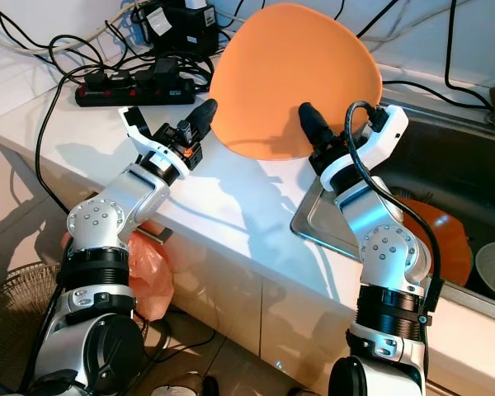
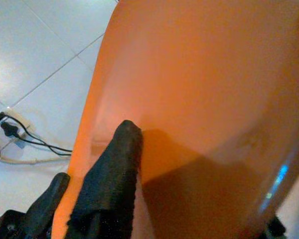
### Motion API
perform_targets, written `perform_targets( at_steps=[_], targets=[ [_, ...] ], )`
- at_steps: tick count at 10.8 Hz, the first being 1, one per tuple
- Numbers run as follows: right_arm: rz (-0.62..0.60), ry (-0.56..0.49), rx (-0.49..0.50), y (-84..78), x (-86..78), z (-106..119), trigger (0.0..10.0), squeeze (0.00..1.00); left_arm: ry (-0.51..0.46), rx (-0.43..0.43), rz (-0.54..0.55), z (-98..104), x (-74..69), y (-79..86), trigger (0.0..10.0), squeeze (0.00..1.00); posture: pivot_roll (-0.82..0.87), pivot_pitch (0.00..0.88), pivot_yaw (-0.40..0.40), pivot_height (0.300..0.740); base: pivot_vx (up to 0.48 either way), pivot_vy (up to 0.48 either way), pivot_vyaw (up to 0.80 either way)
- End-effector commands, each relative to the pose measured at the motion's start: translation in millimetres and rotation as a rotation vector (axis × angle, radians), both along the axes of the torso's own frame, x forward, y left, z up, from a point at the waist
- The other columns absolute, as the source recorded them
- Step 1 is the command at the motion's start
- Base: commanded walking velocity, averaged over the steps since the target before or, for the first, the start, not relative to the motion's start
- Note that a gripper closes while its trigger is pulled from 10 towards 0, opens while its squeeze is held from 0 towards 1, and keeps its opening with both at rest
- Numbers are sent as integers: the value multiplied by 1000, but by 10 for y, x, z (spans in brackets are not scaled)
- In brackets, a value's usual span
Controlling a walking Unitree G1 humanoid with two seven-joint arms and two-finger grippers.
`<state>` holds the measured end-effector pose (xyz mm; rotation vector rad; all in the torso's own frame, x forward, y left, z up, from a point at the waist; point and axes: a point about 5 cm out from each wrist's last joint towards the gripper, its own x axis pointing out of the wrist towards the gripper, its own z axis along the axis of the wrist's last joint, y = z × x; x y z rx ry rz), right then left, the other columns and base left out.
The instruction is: Kitchen organization
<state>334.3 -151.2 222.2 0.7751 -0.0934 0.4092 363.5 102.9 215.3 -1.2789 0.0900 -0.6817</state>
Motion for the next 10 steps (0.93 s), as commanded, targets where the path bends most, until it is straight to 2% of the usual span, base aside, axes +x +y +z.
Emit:
perform_targets(
  at_steps=[1,2,5,9,10],
  targets=[
    [-22,-1,19,-12,23,53,0,0,-65,-25,-20,121,-27,-2,0,0,61,66,34,740,0,0,0],
    [-54,18,42,-67,33,47,0,0,-66,-24,-10,122,-22,28,0,0,61,65,34,740,0,0,0],
    [-65,30,67,-89,38,39,0,0,-69,-23,-6,123,-13,33,0,0,57,61,35,740,0,0,0],
    [-112,62,173,-165,81,53,0,0,-57,-13,8,79,-3,41,0,0,58,58,28,740,0,0,0],
    [-112,65,187,-163,85,59,0,0,-51,16,15,62,-5,17,1176,0,57,57,28,740,0,0,0]
  ],
)
